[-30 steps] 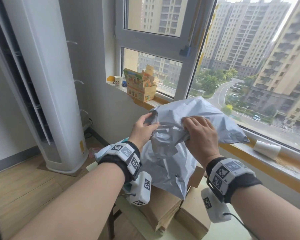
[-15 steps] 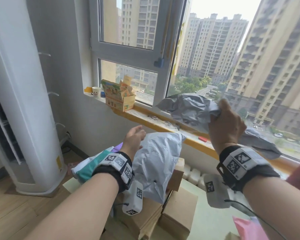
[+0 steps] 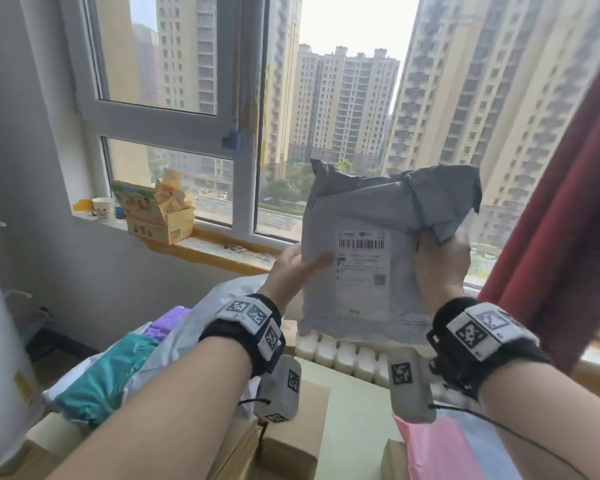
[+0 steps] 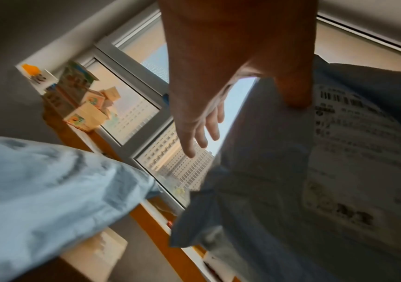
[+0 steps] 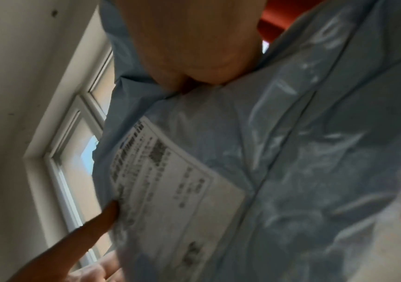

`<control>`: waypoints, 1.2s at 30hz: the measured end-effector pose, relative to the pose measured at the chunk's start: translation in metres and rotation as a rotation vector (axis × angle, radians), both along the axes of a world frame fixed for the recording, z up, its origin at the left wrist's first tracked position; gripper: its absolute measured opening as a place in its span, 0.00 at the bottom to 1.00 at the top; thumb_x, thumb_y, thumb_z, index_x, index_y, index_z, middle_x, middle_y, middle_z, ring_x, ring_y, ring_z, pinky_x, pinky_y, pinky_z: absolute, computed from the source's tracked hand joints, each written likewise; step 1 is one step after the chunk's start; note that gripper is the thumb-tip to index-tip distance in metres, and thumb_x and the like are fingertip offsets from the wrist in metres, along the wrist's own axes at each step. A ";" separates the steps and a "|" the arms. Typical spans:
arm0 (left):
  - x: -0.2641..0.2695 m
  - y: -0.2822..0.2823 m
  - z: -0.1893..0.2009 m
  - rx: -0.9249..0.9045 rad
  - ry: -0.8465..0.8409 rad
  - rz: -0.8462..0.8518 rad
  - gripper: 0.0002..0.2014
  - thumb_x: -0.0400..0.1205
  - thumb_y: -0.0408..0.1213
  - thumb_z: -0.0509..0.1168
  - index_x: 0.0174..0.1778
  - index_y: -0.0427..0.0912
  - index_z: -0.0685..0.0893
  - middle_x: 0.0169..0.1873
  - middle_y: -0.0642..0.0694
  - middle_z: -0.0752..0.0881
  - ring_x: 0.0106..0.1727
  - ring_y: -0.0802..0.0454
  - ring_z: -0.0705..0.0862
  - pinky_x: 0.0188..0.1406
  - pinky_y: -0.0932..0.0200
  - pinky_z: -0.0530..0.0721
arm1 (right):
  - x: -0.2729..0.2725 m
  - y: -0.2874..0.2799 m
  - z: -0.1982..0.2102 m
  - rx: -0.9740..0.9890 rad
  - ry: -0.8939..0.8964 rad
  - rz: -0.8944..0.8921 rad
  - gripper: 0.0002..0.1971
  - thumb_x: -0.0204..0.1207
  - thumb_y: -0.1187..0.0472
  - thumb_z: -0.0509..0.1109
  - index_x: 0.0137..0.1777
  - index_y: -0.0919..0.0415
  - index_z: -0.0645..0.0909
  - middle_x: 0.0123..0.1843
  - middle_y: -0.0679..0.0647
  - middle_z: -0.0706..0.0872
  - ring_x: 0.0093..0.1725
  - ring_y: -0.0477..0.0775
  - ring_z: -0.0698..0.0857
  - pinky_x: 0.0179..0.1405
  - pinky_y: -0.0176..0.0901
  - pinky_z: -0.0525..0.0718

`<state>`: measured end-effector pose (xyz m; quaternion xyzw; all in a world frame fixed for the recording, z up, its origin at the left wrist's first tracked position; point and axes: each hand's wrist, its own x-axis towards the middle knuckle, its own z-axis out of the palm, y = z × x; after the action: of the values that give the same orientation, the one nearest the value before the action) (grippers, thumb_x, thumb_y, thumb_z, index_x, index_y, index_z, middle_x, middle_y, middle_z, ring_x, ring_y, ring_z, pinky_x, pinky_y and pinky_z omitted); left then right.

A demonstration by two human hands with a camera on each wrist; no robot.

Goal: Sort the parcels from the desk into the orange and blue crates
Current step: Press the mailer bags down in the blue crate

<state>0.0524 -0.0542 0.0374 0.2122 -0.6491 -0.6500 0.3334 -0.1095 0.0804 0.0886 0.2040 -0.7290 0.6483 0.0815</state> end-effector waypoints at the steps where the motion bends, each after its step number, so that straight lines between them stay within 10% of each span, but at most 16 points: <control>1: -0.007 0.004 -0.001 0.000 0.009 -0.032 0.37 0.63 0.58 0.78 0.65 0.43 0.83 0.57 0.46 0.90 0.58 0.47 0.88 0.58 0.45 0.86 | -0.005 0.005 -0.003 -0.004 -0.032 0.012 0.14 0.79 0.61 0.62 0.60 0.67 0.77 0.49 0.59 0.83 0.48 0.62 0.80 0.44 0.48 0.72; 10: -0.054 0.036 -0.009 0.081 -0.151 0.110 0.21 0.71 0.54 0.76 0.53 0.45 0.88 0.45 0.46 0.92 0.47 0.45 0.90 0.53 0.45 0.88 | -0.040 0.051 -0.022 0.013 -0.228 0.426 0.37 0.64 0.29 0.75 0.67 0.53 0.81 0.55 0.54 0.92 0.53 0.57 0.91 0.57 0.55 0.87; 13: -0.066 0.047 -0.014 0.090 -0.127 0.098 0.22 0.75 0.49 0.75 0.58 0.39 0.86 0.46 0.43 0.91 0.46 0.45 0.89 0.45 0.52 0.87 | -0.046 0.066 -0.032 0.192 -0.221 0.554 0.42 0.55 0.41 0.88 0.69 0.55 0.79 0.58 0.54 0.91 0.55 0.54 0.91 0.58 0.55 0.88; 18: -0.088 0.061 -0.023 0.221 -0.110 0.110 0.31 0.71 0.63 0.72 0.57 0.40 0.85 0.49 0.41 0.90 0.50 0.43 0.89 0.54 0.47 0.87 | -0.050 0.084 -0.045 0.159 -0.260 0.472 0.15 0.72 0.70 0.79 0.57 0.63 0.84 0.51 0.61 0.92 0.46 0.57 0.92 0.46 0.48 0.92; 21: -0.100 0.067 -0.026 0.289 -0.093 0.136 0.31 0.76 0.63 0.68 0.59 0.37 0.83 0.53 0.38 0.89 0.55 0.39 0.88 0.61 0.41 0.85 | -0.059 0.092 -0.048 0.177 -0.228 0.451 0.12 0.75 0.72 0.76 0.57 0.64 0.84 0.47 0.57 0.90 0.44 0.52 0.90 0.38 0.36 0.89; 25: -0.114 0.072 -0.030 0.272 -0.112 0.151 0.30 0.77 0.61 0.67 0.59 0.35 0.83 0.53 0.37 0.89 0.55 0.38 0.87 0.62 0.40 0.84 | -0.073 0.099 -0.053 0.173 -0.246 0.445 0.13 0.76 0.71 0.75 0.59 0.65 0.84 0.52 0.60 0.90 0.50 0.57 0.90 0.52 0.48 0.89; 36: -0.145 0.100 -0.047 0.294 -0.118 0.132 0.34 0.75 0.63 0.67 0.61 0.34 0.83 0.52 0.37 0.89 0.54 0.37 0.88 0.60 0.39 0.85 | -0.110 0.125 -0.076 0.147 -0.287 0.439 0.10 0.75 0.69 0.77 0.54 0.60 0.84 0.48 0.55 0.90 0.46 0.53 0.89 0.50 0.47 0.87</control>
<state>-0.0927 0.0458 -0.0094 0.3387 -0.5502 -0.7010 0.3020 -0.2195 0.2052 0.0127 0.2687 -0.7165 0.6181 -0.1801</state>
